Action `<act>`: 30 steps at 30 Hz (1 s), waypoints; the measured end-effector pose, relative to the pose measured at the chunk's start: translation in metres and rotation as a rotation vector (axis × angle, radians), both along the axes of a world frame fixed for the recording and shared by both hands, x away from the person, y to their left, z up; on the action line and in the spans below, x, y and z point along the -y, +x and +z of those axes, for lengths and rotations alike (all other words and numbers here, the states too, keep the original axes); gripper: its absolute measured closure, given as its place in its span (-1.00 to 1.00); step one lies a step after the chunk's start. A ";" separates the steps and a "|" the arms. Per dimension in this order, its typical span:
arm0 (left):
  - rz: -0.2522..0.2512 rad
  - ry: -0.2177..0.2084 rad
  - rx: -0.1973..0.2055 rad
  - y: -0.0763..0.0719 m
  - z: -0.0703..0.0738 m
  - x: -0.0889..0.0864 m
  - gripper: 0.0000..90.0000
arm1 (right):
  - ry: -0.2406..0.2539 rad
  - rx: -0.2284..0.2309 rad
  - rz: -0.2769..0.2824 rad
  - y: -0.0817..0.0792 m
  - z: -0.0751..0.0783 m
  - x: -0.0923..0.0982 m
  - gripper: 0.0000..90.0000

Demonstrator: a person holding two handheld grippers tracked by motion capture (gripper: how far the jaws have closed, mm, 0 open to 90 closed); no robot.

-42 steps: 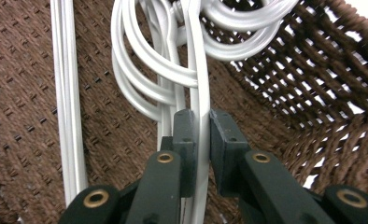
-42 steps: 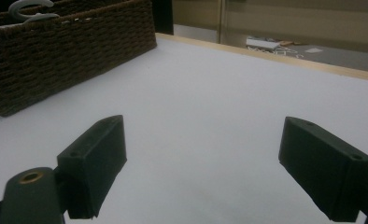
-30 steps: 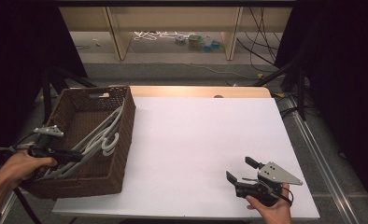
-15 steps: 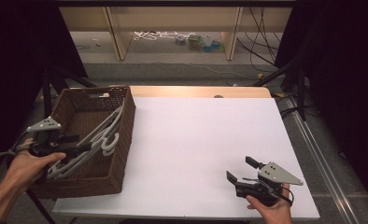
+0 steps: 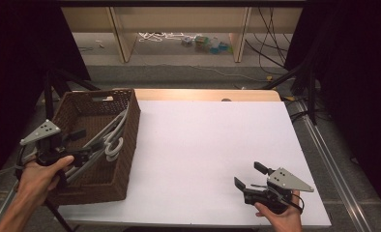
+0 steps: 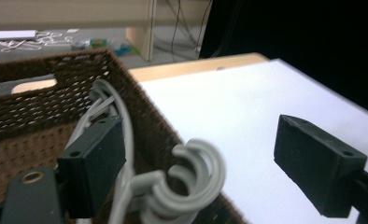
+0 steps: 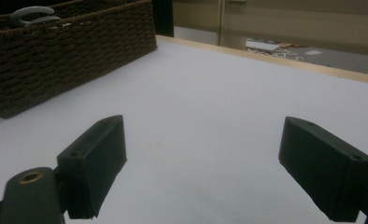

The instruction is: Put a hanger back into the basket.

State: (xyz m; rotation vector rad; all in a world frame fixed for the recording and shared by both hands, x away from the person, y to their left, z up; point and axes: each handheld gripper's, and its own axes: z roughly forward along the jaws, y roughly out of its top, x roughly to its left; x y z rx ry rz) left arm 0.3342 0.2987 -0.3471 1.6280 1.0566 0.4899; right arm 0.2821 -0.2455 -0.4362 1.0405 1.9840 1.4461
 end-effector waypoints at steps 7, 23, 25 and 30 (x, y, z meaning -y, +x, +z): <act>0.007 -0.047 0.043 -0.002 -0.001 0.015 -0.64 | -0.001 0.004 -0.001 0.000 0.000 0.000 -0.65; -0.078 0.030 0.099 -0.007 -0.018 0.071 -0.64 | -0.012 0.002 -0.001 -0.001 0.001 0.000 -0.65; -0.082 0.038 0.103 -0.008 -0.018 0.076 -0.64 | -0.014 0.002 -0.001 -0.001 0.001 0.000 -0.65; -0.117 0.074 0.137 -0.012 -0.025 0.098 -0.64 | -0.010 0.039 0.003 0.000 0.000 0.000 -0.65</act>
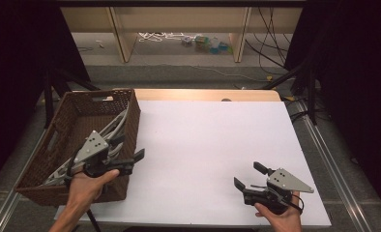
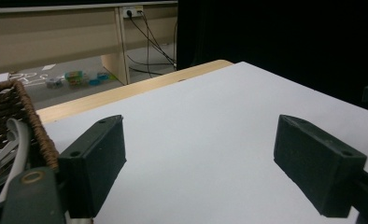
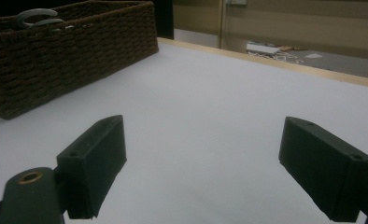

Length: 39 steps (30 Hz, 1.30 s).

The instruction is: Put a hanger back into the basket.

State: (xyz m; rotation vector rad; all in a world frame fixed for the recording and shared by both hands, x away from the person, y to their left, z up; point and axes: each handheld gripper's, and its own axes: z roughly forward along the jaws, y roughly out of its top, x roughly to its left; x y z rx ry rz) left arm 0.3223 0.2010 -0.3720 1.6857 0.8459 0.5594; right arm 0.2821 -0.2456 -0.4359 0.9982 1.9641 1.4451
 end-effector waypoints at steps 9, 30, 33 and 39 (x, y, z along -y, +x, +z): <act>-0.042 -0.020 0.009 -0.011 -0.013 0.022 -0.62 | -0.001 0.003 -0.010 0.000 0.000 -0.001 -0.65; 0.006 0.003 0.015 -0.023 -0.058 0.028 -0.62 | 0.016 0.034 0.010 -0.003 0.002 -0.004 -0.65; 0.002 -0.007 -0.002 -0.024 -0.062 0.027 -0.62 | 0.012 0.037 0.009 -0.005 0.004 -0.004 -0.65; -0.005 -0.011 0.001 -0.022 -0.064 0.027 -0.62 | 0.018 0.039 0.013 -0.005 0.004 -0.004 -0.65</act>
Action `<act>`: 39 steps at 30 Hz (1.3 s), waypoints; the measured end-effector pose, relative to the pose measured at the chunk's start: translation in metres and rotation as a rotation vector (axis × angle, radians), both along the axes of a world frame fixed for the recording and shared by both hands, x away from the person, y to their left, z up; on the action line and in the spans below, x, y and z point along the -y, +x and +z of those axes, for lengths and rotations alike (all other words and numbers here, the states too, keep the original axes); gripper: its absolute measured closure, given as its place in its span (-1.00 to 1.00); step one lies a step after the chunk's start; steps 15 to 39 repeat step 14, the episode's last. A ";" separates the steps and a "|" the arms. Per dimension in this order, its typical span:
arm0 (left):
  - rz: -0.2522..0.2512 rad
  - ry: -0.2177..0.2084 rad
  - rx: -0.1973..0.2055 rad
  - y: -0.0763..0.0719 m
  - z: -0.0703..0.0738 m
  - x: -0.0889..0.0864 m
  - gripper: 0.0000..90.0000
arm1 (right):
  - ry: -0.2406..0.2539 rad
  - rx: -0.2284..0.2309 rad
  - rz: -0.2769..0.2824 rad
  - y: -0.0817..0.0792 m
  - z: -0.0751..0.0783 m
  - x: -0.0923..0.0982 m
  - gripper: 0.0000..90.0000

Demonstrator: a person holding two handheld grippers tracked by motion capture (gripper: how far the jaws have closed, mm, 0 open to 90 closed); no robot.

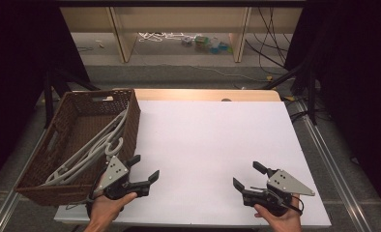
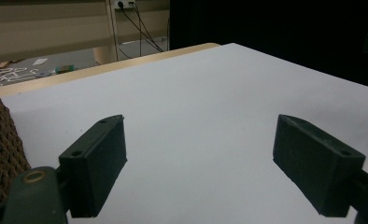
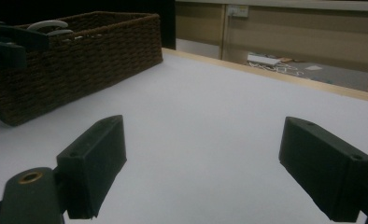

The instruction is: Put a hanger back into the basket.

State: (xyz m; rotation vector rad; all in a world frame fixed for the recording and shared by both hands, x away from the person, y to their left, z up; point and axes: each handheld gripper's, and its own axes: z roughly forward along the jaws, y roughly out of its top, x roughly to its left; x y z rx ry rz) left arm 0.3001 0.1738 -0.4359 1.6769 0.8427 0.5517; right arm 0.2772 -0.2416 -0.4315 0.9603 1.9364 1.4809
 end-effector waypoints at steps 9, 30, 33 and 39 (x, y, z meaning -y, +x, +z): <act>0.000 -0.003 -0.012 0.000 0.000 -0.001 -0.63 | -0.007 -0.005 -0.003 0.000 0.000 0.000 -0.65; -0.001 0.001 -0.011 0.001 -0.001 -0.001 -0.63 | -0.002 0.000 -0.011 0.000 0.000 0.000 -0.65; -0.001 0.001 -0.011 0.001 -0.001 -0.001 -0.63 | -0.002 0.000 -0.011 0.000 0.000 0.000 -0.65; -0.001 0.001 -0.011 0.001 -0.001 -0.001 -0.63 | -0.002 0.000 -0.011 0.000 0.000 0.000 -0.65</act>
